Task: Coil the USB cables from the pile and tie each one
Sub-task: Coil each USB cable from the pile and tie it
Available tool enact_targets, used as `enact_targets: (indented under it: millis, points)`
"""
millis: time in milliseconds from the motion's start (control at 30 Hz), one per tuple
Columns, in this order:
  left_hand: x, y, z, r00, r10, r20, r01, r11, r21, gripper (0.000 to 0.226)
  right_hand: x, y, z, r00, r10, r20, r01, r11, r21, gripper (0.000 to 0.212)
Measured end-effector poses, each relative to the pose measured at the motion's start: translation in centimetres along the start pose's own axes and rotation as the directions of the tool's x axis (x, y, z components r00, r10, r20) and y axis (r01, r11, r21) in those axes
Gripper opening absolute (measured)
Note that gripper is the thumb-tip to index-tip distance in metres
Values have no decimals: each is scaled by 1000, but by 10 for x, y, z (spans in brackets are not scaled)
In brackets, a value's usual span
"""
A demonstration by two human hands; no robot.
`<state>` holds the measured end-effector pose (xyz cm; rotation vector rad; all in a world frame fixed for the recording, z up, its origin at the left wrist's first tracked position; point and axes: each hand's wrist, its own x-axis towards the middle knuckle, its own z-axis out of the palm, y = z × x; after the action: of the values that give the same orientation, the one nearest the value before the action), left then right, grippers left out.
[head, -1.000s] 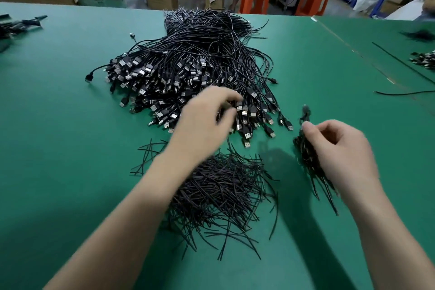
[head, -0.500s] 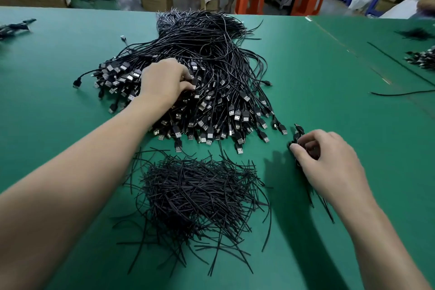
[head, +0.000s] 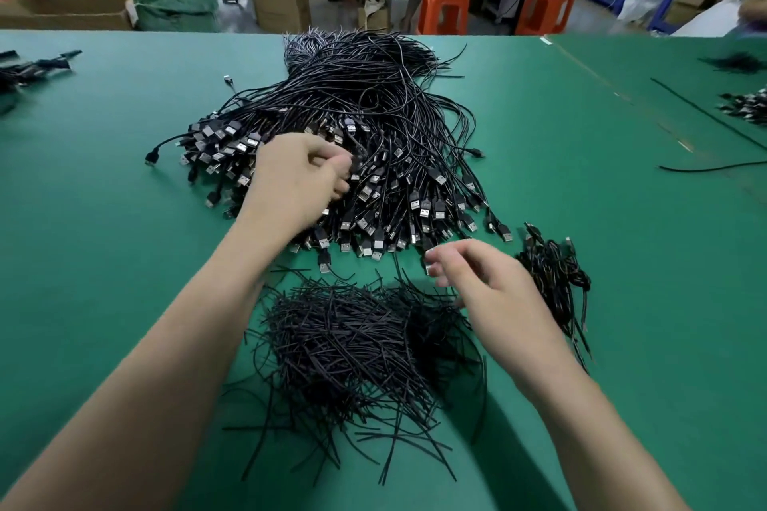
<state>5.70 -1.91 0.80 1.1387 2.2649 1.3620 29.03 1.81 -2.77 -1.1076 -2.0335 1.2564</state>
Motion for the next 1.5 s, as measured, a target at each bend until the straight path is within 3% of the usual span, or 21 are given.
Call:
enact_targets:
  millis: [67, 200, 300, 400, 467, 533, 633, 667, 733, 867, 1033, 1200, 1267, 1367, 1433, 1500]
  points:
    - [-35, 15, -3, 994, 29, 105, -21, 997, -71, 9, 2, -7, 8, 987, 122, 107, -144, 959, 242, 41]
    - [-88, 36, -8, 947, 128, 295, -106, 990, -91, 13, 8, -22, 12, 910, 196, 365, -388, 714, 583, 73]
    - [-107, 44, -9, 876, 172, 451, -166, 985, -53, 12, 8, -29, 7, 873, 197, 445, -477, 530, 701, 70]
    - [-109, 42, -4, 815, 202, 544, -297, 951, 92, 8, 7, -33, 8, 888, 235, 396, -461, 426, 779, 49]
    - [-102, 36, -4, 787, 192, 586, -352, 920, 170, 8, 9, -31, 8, 934, 224, 278, -353, 457, 817, 36]
    - [-94, 28, -7, 791, 179, 585, -382, 891, 244, 9, 8, -32, 4, 966, 167, 195, -256, 561, 787, 33]
    - [-82, 17, -8, 884, 341, 319, -439, 839, 321, 29, 0, -34, -2, 974, 32, 224, -176, 732, 658, 33]
    - [-79, 16, -9, 877, 406, 257, -474, 816, 331, 44, -4, -36, -2, 968, -10, 252, -147, 789, 597, 34]
    - [-73, 14, -13, 820, 488, 298, -568, 759, 319, 58, -13, -40, 0, 952, -67, 300, -102, 851, 514, 35]
    - [-65, 6, -18, 764, 492, 418, -618, 745, 251, 27, -27, -42, 0, 897, -57, 438, -157, 886, 436, 33]
    - [-71, 12, -13, 734, 536, 416, -644, 744, 177, 28, -27, -41, 5, 862, 58, 504, -330, 818, 471, 39]
    - [-68, 10, -21, 740, 587, 328, -648, 753, 113, 24, -26, -41, -9, 853, -57, 519, -355, 666, 656, 39]
    - [-67, 9, -20, 742, 609, 282, -648, 759, 65, 26, -26, -46, -14, 859, -146, 491, -319, 598, 735, 36]
    - [-73, 12, -4, 743, 555, 374, -616, 786, 58, 26, -20, -61, -20, 894, -263, 364, -196, 501, 843, 35]
    - [-80, 16, 7, 734, 493, 468, -582, 811, 59, 28, -15, -69, -23, 924, -289, 251, -84, 487, 870, 35]
    - [-88, 24, 11, 720, 460, 520, -578, 812, 82, 39, -10, -72, -24, 949, -291, 125, 53, 535, 843, 34]
